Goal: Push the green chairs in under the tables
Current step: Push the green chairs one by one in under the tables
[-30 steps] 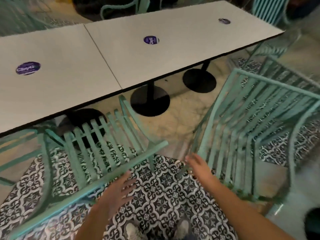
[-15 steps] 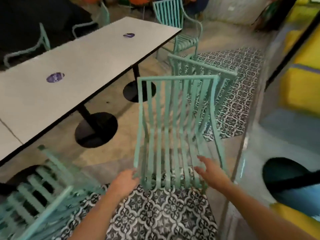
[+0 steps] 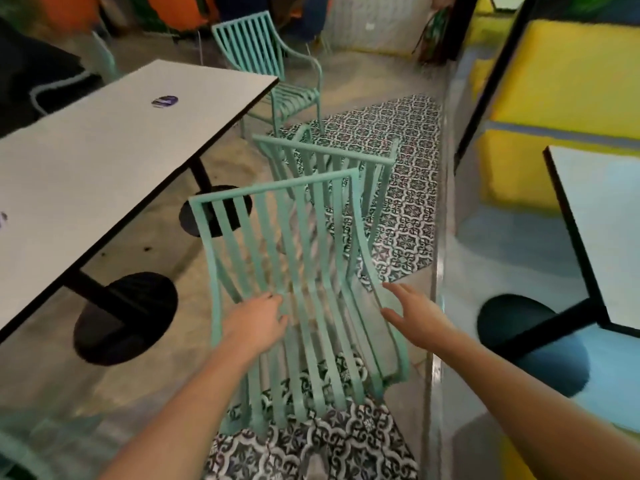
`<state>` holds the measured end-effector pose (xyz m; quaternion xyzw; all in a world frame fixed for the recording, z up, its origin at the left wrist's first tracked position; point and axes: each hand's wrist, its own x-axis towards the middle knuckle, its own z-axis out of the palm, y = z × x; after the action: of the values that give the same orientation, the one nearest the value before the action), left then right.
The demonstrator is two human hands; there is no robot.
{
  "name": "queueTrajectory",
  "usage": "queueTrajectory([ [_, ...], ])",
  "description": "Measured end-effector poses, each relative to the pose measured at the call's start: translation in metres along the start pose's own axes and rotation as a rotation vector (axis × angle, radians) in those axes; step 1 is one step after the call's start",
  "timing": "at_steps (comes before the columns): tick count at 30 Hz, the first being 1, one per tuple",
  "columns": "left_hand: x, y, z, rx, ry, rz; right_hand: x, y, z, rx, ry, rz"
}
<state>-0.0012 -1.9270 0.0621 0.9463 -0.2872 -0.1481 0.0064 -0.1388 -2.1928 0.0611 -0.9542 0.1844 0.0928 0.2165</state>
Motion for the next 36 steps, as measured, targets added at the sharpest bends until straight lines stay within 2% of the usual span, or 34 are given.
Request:
queueTrajectory([
  [6,0.054,0.042,-0.026,0.047,0.041,0.039,0.033,0.036,-0.029,0.063,0.027,0.075],
  [13,0.128,0.117,-0.041,0.057,0.070,0.059,0.083,0.106,-0.062,0.113,0.055,0.071],
  [23,0.251,0.260,-0.057,-0.015,0.118,0.129,0.132,0.227,-0.139,0.147,0.090,0.115],
  [32,0.337,0.324,-0.075,-0.050,0.096,0.179,0.180,0.277,-0.172,0.225,0.082,0.138],
  [36,0.395,0.333,-0.086,-0.064,0.098,0.181,0.228,0.298,-0.186,0.226,0.095,0.150],
])
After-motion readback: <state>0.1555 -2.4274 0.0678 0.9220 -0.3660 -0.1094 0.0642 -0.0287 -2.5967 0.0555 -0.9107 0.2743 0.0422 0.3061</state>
